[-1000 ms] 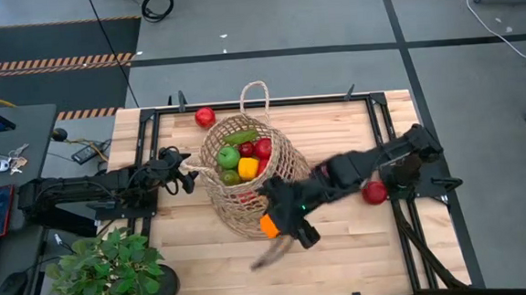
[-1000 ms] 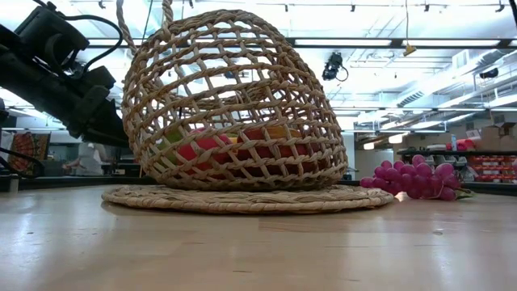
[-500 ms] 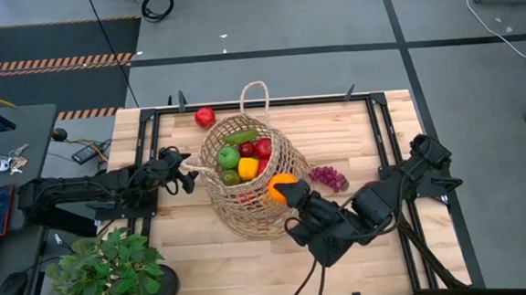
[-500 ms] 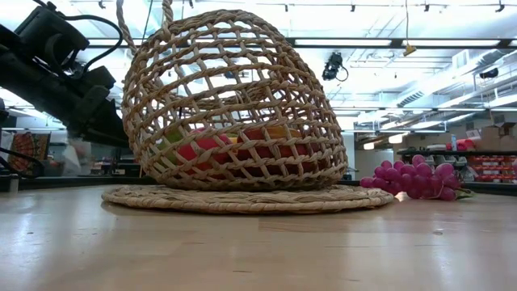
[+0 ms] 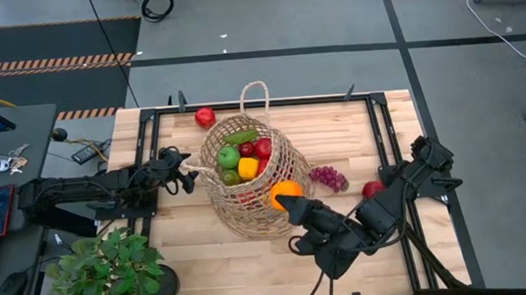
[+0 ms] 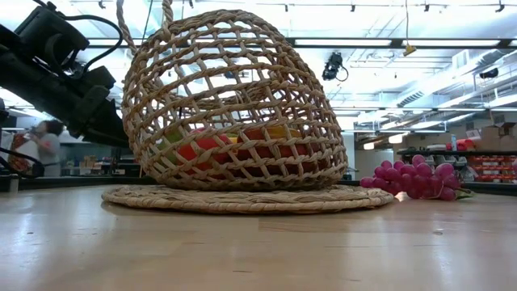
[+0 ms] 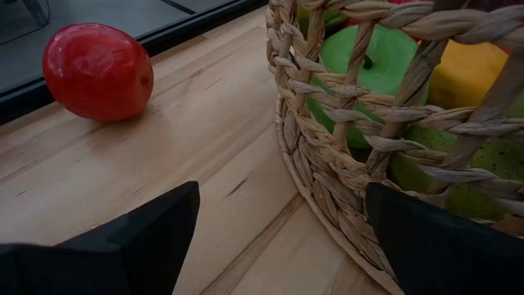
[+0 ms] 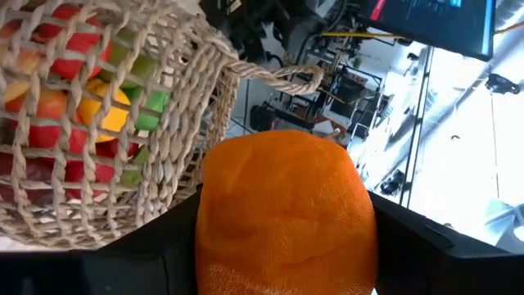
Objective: Build produce basket
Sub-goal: Put the orange into the basket
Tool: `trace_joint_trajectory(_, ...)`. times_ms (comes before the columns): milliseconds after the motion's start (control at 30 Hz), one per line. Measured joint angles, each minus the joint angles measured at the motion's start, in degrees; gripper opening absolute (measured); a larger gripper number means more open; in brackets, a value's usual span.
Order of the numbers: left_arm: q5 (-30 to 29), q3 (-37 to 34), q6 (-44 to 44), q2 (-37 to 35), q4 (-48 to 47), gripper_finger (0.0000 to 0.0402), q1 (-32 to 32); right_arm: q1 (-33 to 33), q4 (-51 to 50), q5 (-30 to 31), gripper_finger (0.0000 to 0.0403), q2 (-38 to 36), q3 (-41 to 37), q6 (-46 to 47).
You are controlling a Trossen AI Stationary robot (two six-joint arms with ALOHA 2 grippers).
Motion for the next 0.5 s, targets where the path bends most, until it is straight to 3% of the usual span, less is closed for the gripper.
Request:
trace_joint_trajectory(267, 0.00, 0.00, 0.00, 0.00, 0.02, 0.0357, 0.02, -0.01, 1.16, -1.20, 0.0268, 0.00, 0.00, 3.61)
trace_joint_trajectory(500, 0.00, 0.00, 0.00, 0.00, 0.01, 0.0357, 0.00, -2.57, 16.68, -1.79, 0.0268, 0.00, 0.00, 26.05)
